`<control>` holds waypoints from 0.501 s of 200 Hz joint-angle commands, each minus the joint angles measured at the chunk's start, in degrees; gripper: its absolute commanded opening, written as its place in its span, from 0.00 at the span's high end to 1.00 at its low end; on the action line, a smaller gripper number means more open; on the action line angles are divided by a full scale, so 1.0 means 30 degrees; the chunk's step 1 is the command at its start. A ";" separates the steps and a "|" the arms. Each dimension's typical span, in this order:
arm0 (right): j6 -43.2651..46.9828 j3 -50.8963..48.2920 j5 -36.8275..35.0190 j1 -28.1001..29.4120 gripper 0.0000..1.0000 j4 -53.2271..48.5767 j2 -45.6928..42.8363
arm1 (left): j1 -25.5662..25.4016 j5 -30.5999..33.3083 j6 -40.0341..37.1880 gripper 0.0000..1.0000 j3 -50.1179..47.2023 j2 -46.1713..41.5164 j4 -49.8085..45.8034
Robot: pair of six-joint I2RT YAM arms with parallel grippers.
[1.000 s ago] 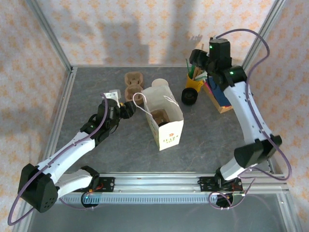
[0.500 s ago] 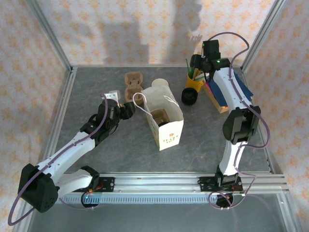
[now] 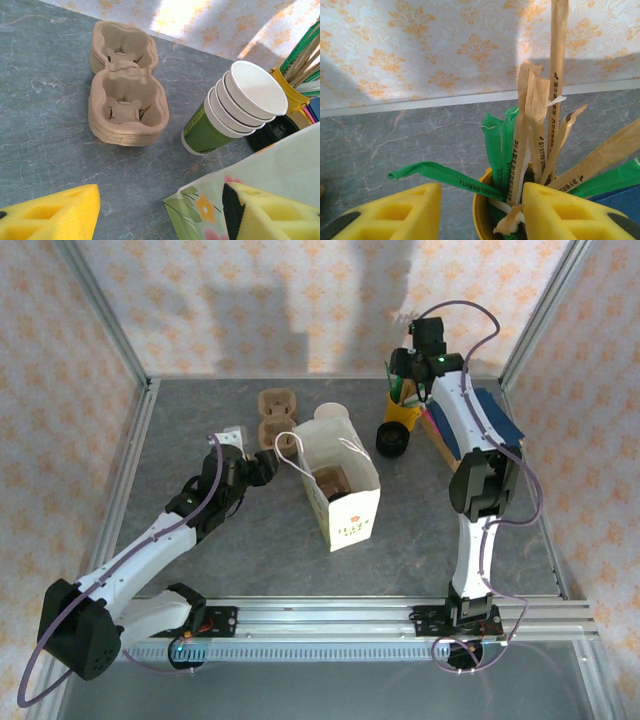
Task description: Pack the takeout coffee
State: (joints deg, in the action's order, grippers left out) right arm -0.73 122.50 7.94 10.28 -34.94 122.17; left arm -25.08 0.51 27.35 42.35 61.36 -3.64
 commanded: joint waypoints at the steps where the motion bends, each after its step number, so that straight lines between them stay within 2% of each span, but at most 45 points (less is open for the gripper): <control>1: 0.0403 0.0629 -0.0169 -0.0144 0.55 -0.0219 0.0289 | 0.0157 0.0255 -0.0245 0.32 0.0123 0.0082 0.0063; 33: 0.0638 0.0633 -0.0671 -0.0154 0.66 -0.0215 0.0487 | 0.0194 0.0063 -0.0212 0.32 0.0080 0.0283 0.0188; 74: 0.1175 0.0600 -0.1200 -0.0135 0.87 -0.0104 0.0311 | 0.0217 0.0123 -0.0331 0.32 0.0003 0.0310 0.0275; 100: 0.1519 0.0716 -0.1622 -0.0146 0.94 -0.0162 -0.0021 | 0.0216 0.0092 -0.0270 0.31 -0.0142 0.0167 0.0363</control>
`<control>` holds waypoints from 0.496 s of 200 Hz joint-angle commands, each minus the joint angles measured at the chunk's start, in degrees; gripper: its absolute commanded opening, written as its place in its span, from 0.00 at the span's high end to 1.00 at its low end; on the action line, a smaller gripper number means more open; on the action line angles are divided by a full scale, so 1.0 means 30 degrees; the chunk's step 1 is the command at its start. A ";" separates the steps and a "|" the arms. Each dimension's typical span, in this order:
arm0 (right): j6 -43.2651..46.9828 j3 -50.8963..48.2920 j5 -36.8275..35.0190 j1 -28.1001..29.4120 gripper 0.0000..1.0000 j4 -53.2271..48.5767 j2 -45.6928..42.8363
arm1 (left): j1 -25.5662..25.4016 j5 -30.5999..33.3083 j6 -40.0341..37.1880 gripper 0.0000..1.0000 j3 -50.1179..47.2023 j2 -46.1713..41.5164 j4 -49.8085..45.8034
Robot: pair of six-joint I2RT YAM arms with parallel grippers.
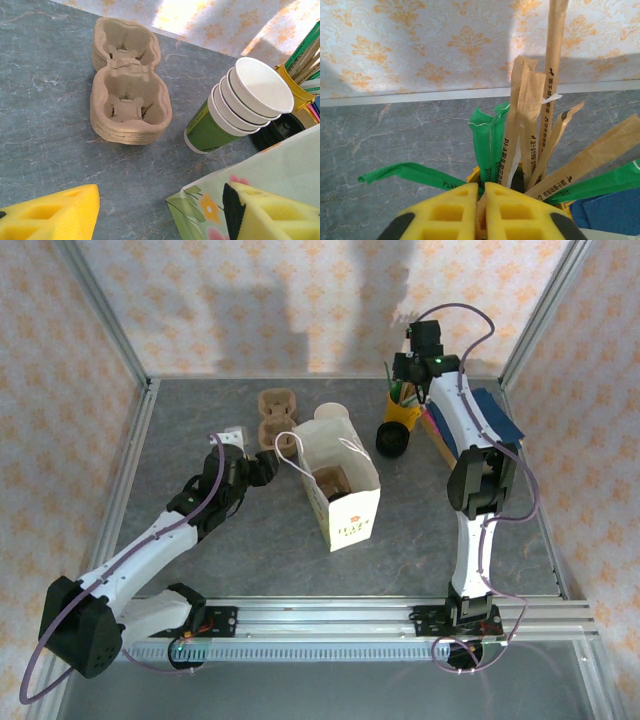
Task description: Pack the takeout coffee
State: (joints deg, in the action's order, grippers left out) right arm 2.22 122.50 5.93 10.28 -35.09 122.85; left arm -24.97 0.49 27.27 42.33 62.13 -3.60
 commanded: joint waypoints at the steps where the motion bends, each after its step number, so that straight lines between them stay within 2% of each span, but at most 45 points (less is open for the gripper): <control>1: 0.0542 0.0714 -0.0952 -0.0146 0.94 -0.0110 -0.0266 | 0.0179 0.0100 -0.0241 0.31 -0.0134 -0.0101 0.0334; 50: 0.0777 0.0571 -0.0352 -0.0161 1.00 -0.0160 -0.2438 | 0.0183 0.0133 -0.0221 0.31 -0.0090 -0.0354 0.0265; 99: 0.0612 0.0333 0.1223 -0.0157 1.00 -0.0588 -0.5781 | 0.0195 -0.0017 -0.0185 0.31 0.0067 -0.0434 0.0232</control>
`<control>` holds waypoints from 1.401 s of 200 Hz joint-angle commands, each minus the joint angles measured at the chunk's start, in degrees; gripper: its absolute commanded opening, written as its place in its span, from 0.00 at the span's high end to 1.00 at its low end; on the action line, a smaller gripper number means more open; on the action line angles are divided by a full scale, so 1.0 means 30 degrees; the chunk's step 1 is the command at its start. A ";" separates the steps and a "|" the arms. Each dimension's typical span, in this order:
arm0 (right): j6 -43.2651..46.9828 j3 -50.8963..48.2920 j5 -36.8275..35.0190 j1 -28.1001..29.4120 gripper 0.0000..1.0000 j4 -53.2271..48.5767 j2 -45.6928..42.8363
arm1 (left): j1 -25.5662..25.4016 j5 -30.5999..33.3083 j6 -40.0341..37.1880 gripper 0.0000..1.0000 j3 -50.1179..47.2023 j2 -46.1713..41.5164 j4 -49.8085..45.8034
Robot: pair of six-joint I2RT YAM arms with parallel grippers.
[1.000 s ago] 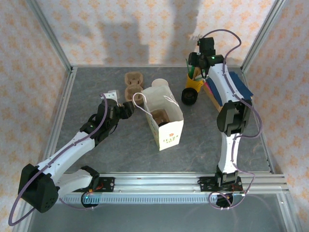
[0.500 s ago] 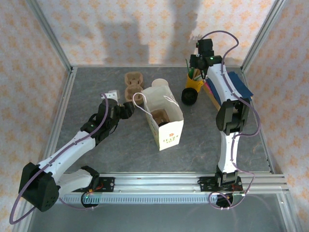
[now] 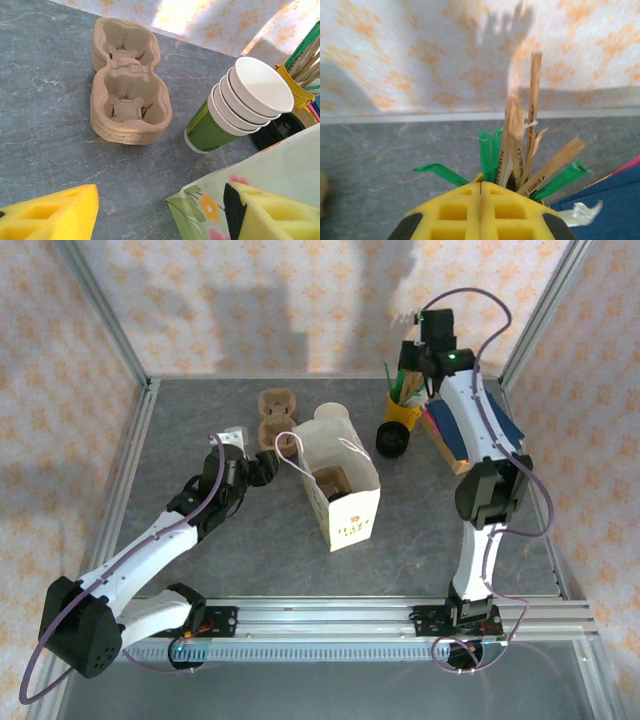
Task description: Pack the takeout coffee
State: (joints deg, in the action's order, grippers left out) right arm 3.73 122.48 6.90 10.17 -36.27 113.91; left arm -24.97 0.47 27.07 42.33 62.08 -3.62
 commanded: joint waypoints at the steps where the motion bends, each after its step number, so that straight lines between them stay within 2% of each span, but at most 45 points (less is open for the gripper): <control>1: 0.0107 0.0339 0.0957 -0.0116 1.00 -0.0219 -0.2866 | 0.0187 -0.0010 -0.0133 0.31 0.0069 -0.0435 0.0239; 36: -0.0324 0.0925 0.2359 -0.0123 1.00 -0.1480 -0.4984 | 0.0179 -0.0276 -0.0154 0.30 0.0089 -0.0570 0.0414; 60: -0.0911 0.0377 0.4187 -0.0123 1.00 -0.1469 -0.6886 | 0.0179 -0.0346 -0.0148 0.30 0.0371 -0.0452 0.0397; 100: -0.2128 -0.0900 0.8687 -0.0103 1.00 -0.0408 -1.0098 | 0.0195 -0.0537 0.0028 0.30 0.0294 -0.0560 0.0688; 143: -0.4790 -0.1864 1.3814 -0.0089 1.00 0.0952 -1.2339 | 0.0183 -0.0624 0.0147 0.30 -0.0016 -0.0641 0.0969; 162: -0.5974 -0.3384 1.5196 0.0134 1.00 0.1809 -1.3260 | 0.0179 -0.0625 0.0169 0.30 -0.0145 -0.0685 0.1073; 186: -0.6502 -0.5024 1.4941 0.0729 1.00 0.1791 -1.3959 | 0.0194 -0.0625 0.0162 0.30 -0.0200 -0.0641 0.1204; 208: -0.6187 -0.5961 1.3986 0.2311 1.00 0.1244 -1.3954 | 0.0180 -0.0710 0.0146 0.30 -0.0164 -0.0517 0.1210; 248: -0.4385 -0.5731 0.8239 0.6220 1.00 -0.1405 -1.2785 | 0.0200 -0.0741 0.0146 0.30 -0.0339 -0.0460 0.1352; 280: -0.3996 -0.5478 0.5297 0.7683 1.00 -0.2330 -1.2014 | 0.0182 -0.0713 0.0145 0.30 -0.0412 -0.0367 0.1431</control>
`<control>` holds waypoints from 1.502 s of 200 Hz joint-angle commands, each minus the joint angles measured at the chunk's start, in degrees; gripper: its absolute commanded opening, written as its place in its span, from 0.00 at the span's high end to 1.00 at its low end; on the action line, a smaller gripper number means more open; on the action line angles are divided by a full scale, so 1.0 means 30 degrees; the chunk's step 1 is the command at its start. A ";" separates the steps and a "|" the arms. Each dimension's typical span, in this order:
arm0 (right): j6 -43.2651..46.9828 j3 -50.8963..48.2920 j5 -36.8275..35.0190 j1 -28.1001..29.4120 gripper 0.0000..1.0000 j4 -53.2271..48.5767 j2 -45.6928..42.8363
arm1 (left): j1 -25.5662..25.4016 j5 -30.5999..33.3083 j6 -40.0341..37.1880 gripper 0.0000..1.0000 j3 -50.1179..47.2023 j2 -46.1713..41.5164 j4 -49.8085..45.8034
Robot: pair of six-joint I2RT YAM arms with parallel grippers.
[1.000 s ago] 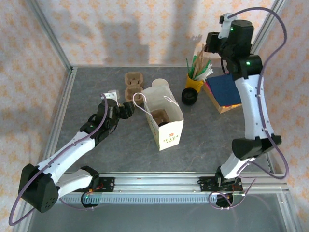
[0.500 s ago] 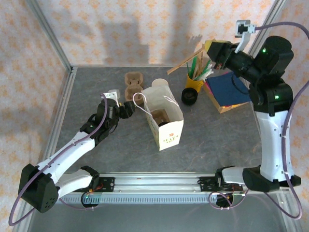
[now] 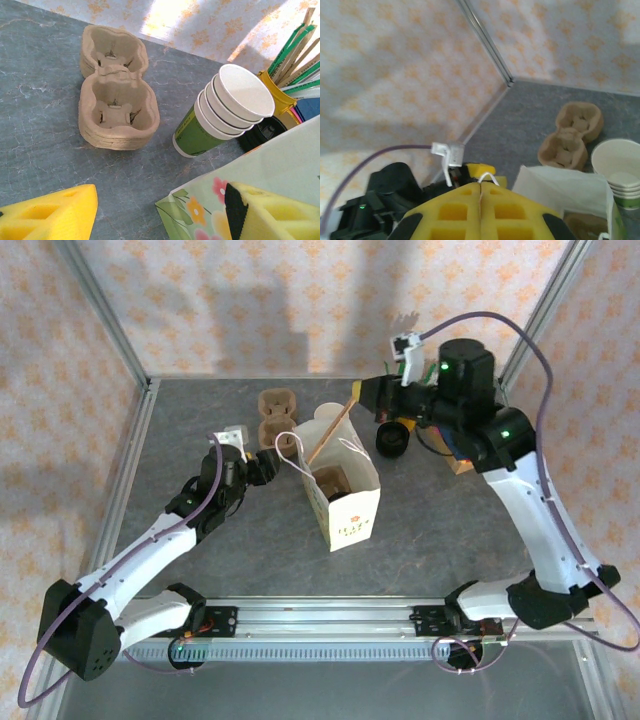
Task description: Pack the takeout coffee
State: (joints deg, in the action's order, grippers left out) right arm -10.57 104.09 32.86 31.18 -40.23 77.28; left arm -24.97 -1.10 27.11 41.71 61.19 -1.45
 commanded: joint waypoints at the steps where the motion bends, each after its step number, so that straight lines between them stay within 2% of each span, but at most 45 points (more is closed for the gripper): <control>1: 0.0769 0.0642 -0.3377 0.0696 1.00 -0.1023 0.0212 | 0.0181 -0.0189 0.0131 0.30 -0.0216 -0.0066 0.0714; 79: 0.1292 -0.0537 -0.3198 0.1267 1.00 -0.0154 0.0365 | 0.0187 -0.0233 0.0132 0.30 -0.0135 0.0054 0.0748; 97: 0.1470 0.0093 -0.3807 0.1267 1.00 -0.0578 0.0608 | 0.0180 -0.0189 0.0101 0.30 -0.0173 -0.0012 0.0668; 130: 0.1622 0.1052 -0.2998 0.1245 1.00 0.0328 0.0158 | 0.0181 -0.0101 0.0015 0.30 -0.0086 0.0004 0.0485; 178: 0.2694 0.2658 -0.6411 0.1267 1.00 -0.0565 -0.0232 | 0.0198 0.0016 -0.0074 0.30 -0.0087 -0.0036 0.0441; 191: 0.2871 0.2674 -0.6676 0.1267 1.00 -0.0697 -0.0241 | 0.0216 0.0046 -0.0128 0.30 -0.0077 0.0009 0.0448; 256: 0.2254 0.0166 -0.3419 0.1289 1.00 0.0555 0.1125 | 0.0216 -0.0218 -0.0089 0.30 0.0099 0.0492 0.0638; 272: 0.2056 0.0498 -0.3024 0.1546 1.00 0.0122 0.2210 | 0.0209 -0.0213 -0.0102 0.30 0.0062 0.0493 0.0687; 300: 0.2564 0.2046 -0.6038 0.3252 1.00 -0.1484 0.4110 | 0.0209 -0.0269 -0.0074 0.30 0.0111 0.0629 0.0668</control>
State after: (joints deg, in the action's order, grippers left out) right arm -3.77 106.39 19.68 36.97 -41.47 86.21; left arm -24.97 -1.23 27.09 41.56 62.39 -0.84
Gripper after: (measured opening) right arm 0.042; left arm 0.702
